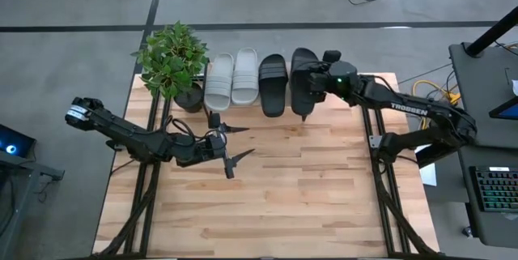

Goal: Pick and place slides into the shelf
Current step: Put the black slipper on the shelf

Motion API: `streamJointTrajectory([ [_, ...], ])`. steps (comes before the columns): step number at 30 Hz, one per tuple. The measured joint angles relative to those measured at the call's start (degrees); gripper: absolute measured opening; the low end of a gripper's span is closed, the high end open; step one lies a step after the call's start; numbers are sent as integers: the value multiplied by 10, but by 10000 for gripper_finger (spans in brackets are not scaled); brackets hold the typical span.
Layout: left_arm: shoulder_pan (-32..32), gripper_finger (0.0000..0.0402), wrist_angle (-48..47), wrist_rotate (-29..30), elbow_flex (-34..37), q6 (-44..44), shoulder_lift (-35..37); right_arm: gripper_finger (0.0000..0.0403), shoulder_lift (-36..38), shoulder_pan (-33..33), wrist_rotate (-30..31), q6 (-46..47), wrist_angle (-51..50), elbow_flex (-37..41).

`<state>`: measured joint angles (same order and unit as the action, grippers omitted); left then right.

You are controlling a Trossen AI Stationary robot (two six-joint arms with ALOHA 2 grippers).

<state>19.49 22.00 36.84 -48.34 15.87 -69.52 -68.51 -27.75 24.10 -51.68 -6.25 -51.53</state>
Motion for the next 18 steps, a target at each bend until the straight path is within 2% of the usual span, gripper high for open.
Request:
streamJointTrajectory([
  [4, 0, 274, 0, 0, 0, 0, 0, 8, -39, 0, 1, -13, -2, -30],
  [12, 0, 274, -1, 0, 0, -4, 0, 8, -121, 0, 22, -21, -95, -116],
  [18, 0, 274, -2, 0, 0, -5, 0, 8, -128, 1, 28, -19, -160, -164],
])
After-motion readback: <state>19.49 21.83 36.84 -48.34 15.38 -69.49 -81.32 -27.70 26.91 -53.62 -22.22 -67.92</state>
